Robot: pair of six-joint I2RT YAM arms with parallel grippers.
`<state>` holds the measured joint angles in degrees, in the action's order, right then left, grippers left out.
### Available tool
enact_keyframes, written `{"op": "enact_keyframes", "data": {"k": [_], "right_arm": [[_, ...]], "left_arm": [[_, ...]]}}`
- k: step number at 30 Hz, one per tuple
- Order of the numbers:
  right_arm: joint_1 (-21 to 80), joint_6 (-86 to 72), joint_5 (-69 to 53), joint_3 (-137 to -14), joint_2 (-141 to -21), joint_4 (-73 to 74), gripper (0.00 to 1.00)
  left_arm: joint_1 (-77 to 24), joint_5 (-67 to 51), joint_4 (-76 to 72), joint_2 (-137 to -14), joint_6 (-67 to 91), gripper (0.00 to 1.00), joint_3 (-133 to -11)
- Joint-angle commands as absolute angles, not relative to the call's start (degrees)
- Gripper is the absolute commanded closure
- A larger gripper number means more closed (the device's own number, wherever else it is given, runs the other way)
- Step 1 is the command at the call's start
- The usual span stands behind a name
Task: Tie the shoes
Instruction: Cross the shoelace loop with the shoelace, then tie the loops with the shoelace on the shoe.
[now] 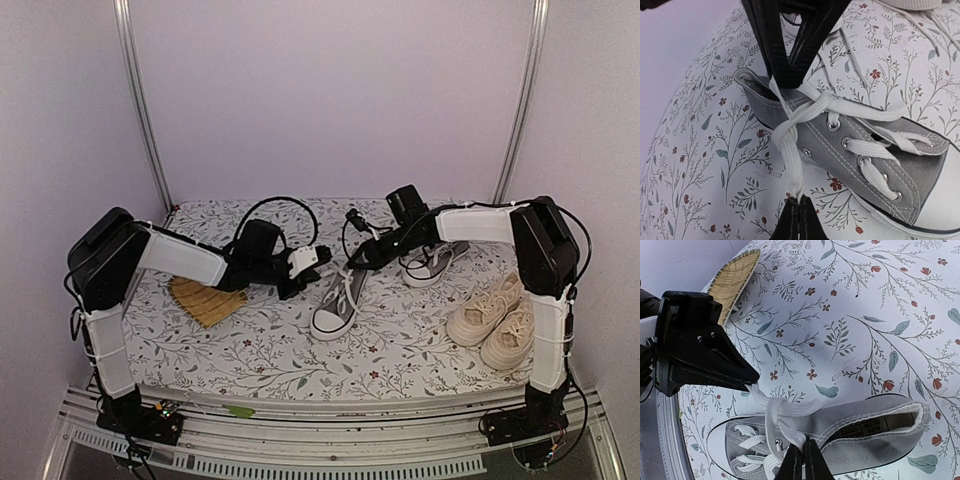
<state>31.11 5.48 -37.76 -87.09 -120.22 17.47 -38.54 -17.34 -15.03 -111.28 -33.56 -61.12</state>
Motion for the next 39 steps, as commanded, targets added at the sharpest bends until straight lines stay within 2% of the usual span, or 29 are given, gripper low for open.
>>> {"op": "enact_keyframes", "data": {"k": [1, 7, 20, 39], "right_arm": [[30.7, 4.4, -38.3, -85.9, -118.6, 15.8, 0.97], [30.5, 3.5, -37.4, -84.2, -117.0, 15.3, 0.99], [29.8, 1.6, -35.2, -71.5, -109.2, 13.8, 0.99], [28.6, 1.3, -34.2, -66.1, -110.7, 12.3, 0.99]], "left_arm": [[-38.6, -18.5, -14.5, -114.4, -32.3, 1.00, -63.2], [-39.0, -18.0, -15.1, -115.3, -31.1, 1.00, -63.6], [-38.7, -12.4, -10.3, -119.7, -29.5, 1.00, -69.1], [-38.1, -10.9, -4.8, -120.4, -29.2, 1.00, -70.2]]}}
